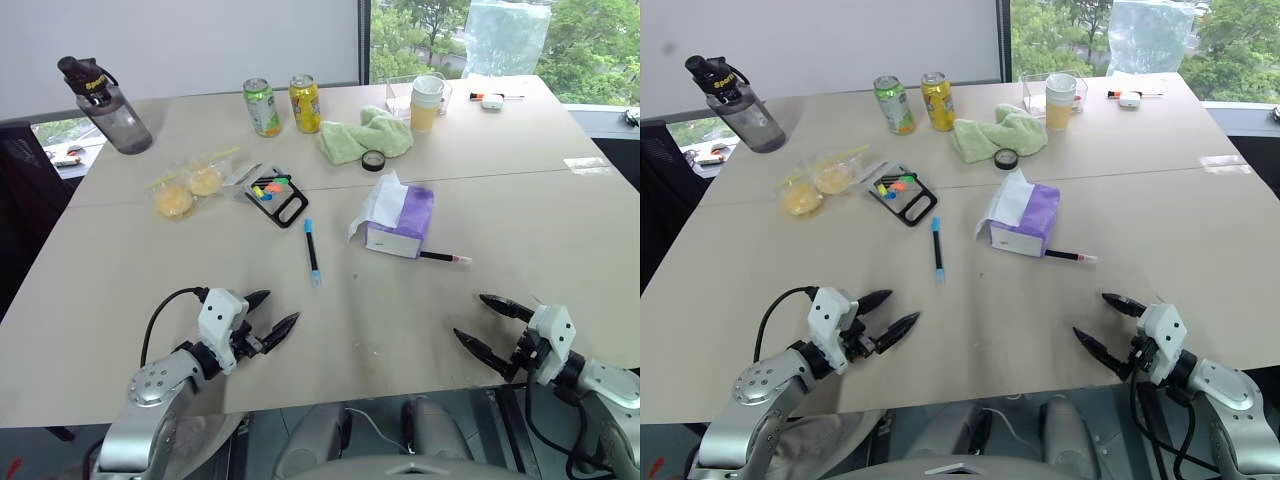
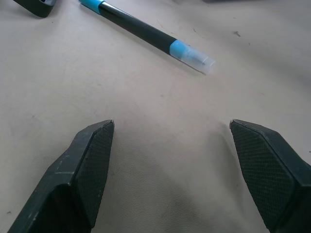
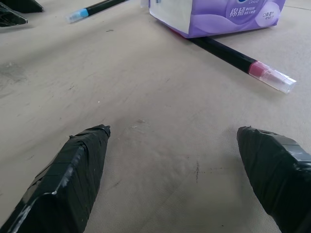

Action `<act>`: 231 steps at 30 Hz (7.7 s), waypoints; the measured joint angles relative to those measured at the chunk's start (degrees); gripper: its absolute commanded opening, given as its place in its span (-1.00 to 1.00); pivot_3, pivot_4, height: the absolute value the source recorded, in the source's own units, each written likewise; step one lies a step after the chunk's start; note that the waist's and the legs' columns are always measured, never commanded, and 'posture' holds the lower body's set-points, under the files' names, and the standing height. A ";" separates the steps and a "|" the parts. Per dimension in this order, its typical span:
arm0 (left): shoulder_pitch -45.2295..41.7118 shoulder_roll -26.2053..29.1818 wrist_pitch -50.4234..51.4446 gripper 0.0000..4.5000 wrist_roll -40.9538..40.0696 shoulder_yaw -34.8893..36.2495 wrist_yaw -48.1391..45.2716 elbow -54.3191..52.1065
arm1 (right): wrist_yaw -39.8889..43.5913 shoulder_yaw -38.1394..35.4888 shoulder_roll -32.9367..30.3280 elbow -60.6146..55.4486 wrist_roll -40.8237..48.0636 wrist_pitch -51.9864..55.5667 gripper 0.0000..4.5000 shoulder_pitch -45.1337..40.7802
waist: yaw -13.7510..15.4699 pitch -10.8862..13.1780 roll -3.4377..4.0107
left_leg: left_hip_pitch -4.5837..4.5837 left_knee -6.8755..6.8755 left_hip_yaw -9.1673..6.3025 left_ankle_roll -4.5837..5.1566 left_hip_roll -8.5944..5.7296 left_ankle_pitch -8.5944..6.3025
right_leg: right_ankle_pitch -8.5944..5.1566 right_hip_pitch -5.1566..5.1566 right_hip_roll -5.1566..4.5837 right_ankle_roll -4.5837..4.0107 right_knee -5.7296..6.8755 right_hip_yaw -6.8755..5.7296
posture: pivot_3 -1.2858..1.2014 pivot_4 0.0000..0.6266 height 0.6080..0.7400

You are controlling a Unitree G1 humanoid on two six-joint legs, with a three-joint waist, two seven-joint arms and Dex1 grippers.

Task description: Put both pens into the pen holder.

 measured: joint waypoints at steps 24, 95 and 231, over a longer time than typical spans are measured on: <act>-2.33 -1.37 -3.16 0.74 -0.18 0.30 -2.19 3.71 | -0.58 0.12 1.48 1.77 -2.27 -0.07 0.98 -4.88 | 0.07 0.00 -0.01 | -0.01 0.00 -0.04 -0.02 0.00 0.01 | 0.00 0.01 -0.01 0.00 0.00 -0.07 | 0.03 -0.52 1.00; -19.85 15.40 10.01 0.74 -10.34 2.04 -20.29 -4.21 | -33.77 -1.85 4.20 8.07 -23.65 7.16 0.98 -39.46 | -1.86 0.16 -0.05 | -0.26 -0.19 -0.02 -0.03 0.02 0.02 | 0.02 -0.24 0.03 -0.02 -0.25 -0.04 | 0.03 -0.52 1.00; -34.20 5.77 -20.00 -1.00 53.34 -18.64 29.74 6.46 | 5.12 -8.86 -3.56 -16.08 19.58 29.69 0.47 -18.51 | 0.04 0.25 -0.39 | -0.31 0.07 -0.15 0.01 -0.06 0.00 | 0.06 -0.12 -0.07 0.04 -0.21 -0.21 | 0.03 -0.52 1.00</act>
